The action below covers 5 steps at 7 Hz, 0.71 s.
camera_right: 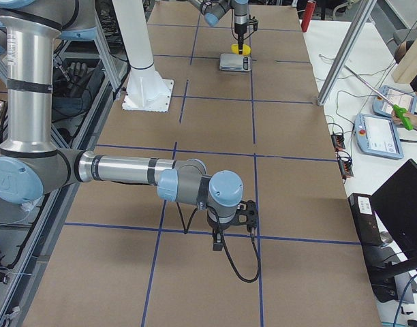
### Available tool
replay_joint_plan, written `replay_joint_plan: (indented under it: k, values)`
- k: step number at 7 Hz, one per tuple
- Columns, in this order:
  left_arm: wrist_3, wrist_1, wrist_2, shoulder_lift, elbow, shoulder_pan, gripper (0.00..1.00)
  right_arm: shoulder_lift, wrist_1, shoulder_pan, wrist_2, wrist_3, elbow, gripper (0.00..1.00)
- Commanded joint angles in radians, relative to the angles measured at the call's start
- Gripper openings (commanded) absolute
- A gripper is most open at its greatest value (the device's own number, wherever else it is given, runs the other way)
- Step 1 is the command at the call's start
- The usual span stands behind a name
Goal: Weigh mango
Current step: 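Lower the mango onto the scale platform and open the left gripper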
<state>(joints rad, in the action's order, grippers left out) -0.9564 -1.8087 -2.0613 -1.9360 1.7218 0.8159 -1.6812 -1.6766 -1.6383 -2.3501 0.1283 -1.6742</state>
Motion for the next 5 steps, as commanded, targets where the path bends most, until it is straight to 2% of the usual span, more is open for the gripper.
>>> replay_joint_plan:
  k: [1, 2, 3, 4, 5]
  values:
    - [0.002, -0.035, 0.009, 0.012, -0.037, -0.015, 0.17, 0.0, 0.0, 0.0, 0.0, -0.001, -0.001, 1.0]
    - [0.008, -0.035, 0.01, 0.017, -0.039, -0.015, 0.52, 0.0, 0.0, 0.0, 0.0, -0.001, -0.001, 1.0]
    - [0.01, -0.035, 0.013, 0.02, -0.037, -0.015, 0.93, 0.0, 0.0, 0.0, 0.0, -0.001, -0.001, 1.0]
    - [0.008, -0.035, 0.012, 0.028, -0.031, -0.015, 1.0, 0.0, 0.0, 0.0, 0.0, -0.001, 0.001, 1.0]
    - [0.01, -0.037, 0.012, 0.028, -0.025, -0.015, 1.0, 0.0, 0.0, 0.0, 0.0, -0.001, 0.001, 1.0]
